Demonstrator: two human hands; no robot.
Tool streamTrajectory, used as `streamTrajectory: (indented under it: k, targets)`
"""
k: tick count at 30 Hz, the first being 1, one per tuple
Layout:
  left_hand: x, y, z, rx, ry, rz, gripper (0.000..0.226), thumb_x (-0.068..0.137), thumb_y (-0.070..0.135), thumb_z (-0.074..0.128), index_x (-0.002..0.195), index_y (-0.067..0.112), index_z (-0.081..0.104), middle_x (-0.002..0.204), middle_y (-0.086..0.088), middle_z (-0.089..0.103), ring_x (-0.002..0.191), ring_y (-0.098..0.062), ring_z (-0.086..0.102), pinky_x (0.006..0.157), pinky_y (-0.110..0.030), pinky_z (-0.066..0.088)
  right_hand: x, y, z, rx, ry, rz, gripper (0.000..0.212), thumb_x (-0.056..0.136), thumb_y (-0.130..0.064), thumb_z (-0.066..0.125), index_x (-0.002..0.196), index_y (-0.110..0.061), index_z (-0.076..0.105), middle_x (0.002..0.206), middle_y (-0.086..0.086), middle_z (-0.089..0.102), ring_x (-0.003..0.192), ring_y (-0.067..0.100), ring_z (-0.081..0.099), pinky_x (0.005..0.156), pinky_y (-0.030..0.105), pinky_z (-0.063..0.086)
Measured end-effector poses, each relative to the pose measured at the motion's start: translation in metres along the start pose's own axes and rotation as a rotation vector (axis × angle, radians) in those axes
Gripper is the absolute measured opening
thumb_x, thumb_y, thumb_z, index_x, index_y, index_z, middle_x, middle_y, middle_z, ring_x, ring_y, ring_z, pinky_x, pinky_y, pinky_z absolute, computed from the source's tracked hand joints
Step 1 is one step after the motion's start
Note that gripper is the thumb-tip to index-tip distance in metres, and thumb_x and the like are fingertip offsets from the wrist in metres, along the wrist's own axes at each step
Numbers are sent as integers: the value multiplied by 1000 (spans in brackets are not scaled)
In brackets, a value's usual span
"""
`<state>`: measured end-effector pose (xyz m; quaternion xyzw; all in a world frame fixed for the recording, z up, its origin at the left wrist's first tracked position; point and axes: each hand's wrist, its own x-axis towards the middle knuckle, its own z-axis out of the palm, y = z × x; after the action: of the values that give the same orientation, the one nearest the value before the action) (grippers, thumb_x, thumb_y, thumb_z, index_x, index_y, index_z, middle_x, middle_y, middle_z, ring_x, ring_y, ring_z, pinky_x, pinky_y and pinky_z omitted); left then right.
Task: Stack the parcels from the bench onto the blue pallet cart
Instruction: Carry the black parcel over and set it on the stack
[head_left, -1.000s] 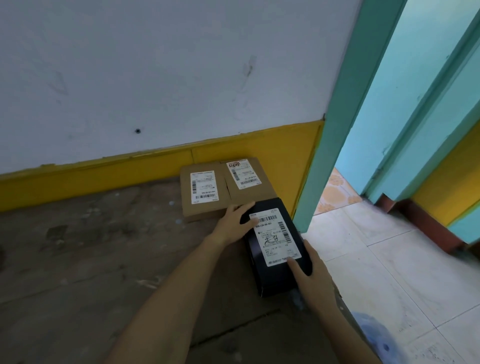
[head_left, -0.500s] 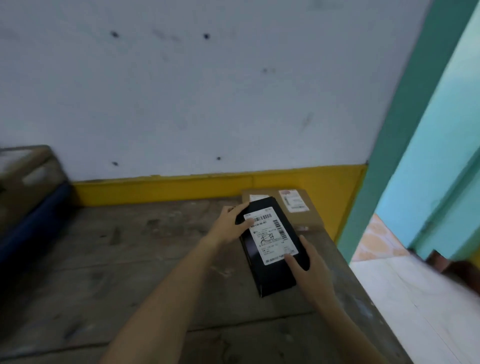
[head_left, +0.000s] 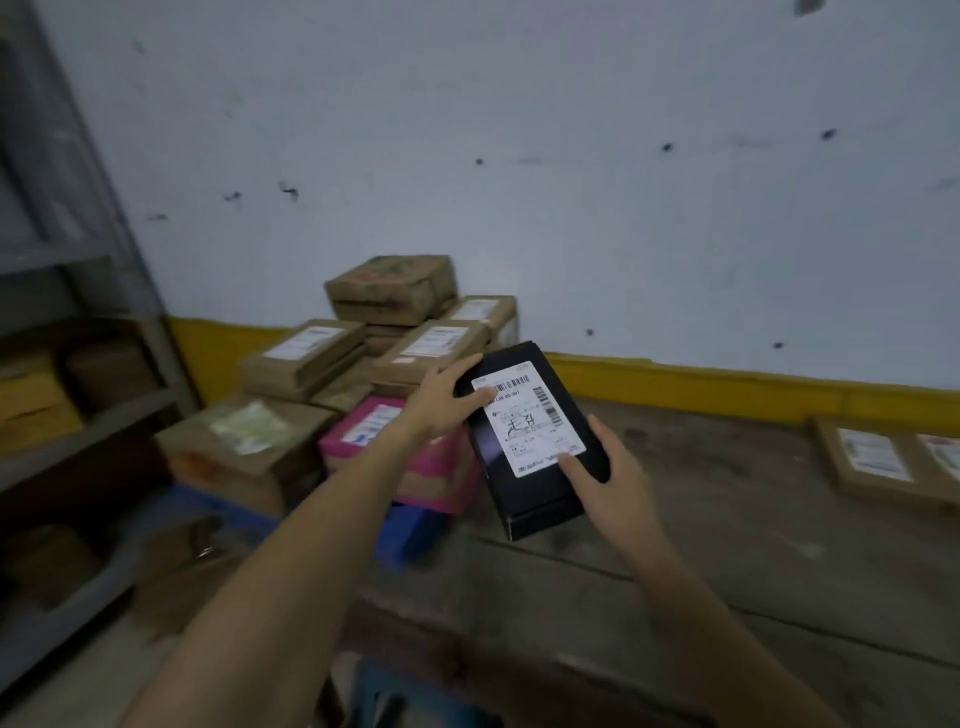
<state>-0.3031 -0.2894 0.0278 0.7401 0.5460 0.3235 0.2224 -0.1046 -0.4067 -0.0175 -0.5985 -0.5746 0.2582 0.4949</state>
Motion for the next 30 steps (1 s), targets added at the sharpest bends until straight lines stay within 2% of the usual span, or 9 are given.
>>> streamTrajectory:
  k: [2,4,6,8,11,14,19,26,30]
  targets:
    - [-11,-18,-34,-22,2,-6,60,87,31,63,141,17,39,143,-11,41,128,-27,44,103,-43,42,-3,-21,30,-4,-29,-15,60,88,-34,58,143,-28,34,135,1,50,124,19,46,101,33,38]
    - [-17,-35,-63,-67,12,-20,61,88,29,62,142,17,38,139,-12,45,118,-25,52,83,-33,55,-2,-39,56,-12,-60,-15,61,88,-37,57,143,-29,32,137,2,48,126,21,44,104,38,38]
    - [-18,-53,-87,-78,42,-36,61,88,30,62,142,17,37,138,-9,46,112,-19,53,75,-22,53,3,-54,81,-21,-83,-33,61,87,-39,56,143,-30,32,137,3,48,126,22,44,104,38,38]
    - [-12,-70,-109,-40,72,-61,61,89,31,61,142,18,36,139,-8,44,116,-21,50,82,-26,51,12,-67,105,-17,-105,-64,60,87,-39,56,142,-32,33,137,3,48,126,23,44,103,37,39]
    - [6,-88,-139,-81,104,-90,55,90,25,60,140,17,39,128,-5,48,108,-25,55,64,-27,53,35,-83,138,-3,-130,-85,61,87,-40,55,142,-32,31,135,3,49,126,23,43,103,43,40]
    - [32,-103,-166,15,133,-57,53,90,24,60,138,13,42,131,-7,51,116,-23,53,83,-28,47,59,-97,169,34,-158,-132,55,88,-38,52,140,-36,33,129,1,53,121,21,47,100,45,42]
    - [78,-126,-196,60,81,-126,54,90,31,59,139,19,39,118,-3,55,96,-18,56,59,-19,48,86,-110,217,94,-152,-85,58,89,-34,51,143,-34,29,128,4,49,120,24,45,100,45,42]
    - [151,-169,-199,64,-21,-134,60,89,39,58,140,19,35,125,-6,56,101,-19,57,82,-29,46,107,-113,273,126,-119,15,65,90,-35,51,146,-35,18,132,4,35,124,22,32,95,31,33]
    - [193,-193,-198,115,-100,-119,60,86,50,57,137,25,39,128,-3,54,104,-20,54,81,-31,43,120,-114,298,118,-86,79,65,91,-37,50,146,-37,16,133,2,31,122,20,31,97,30,32]
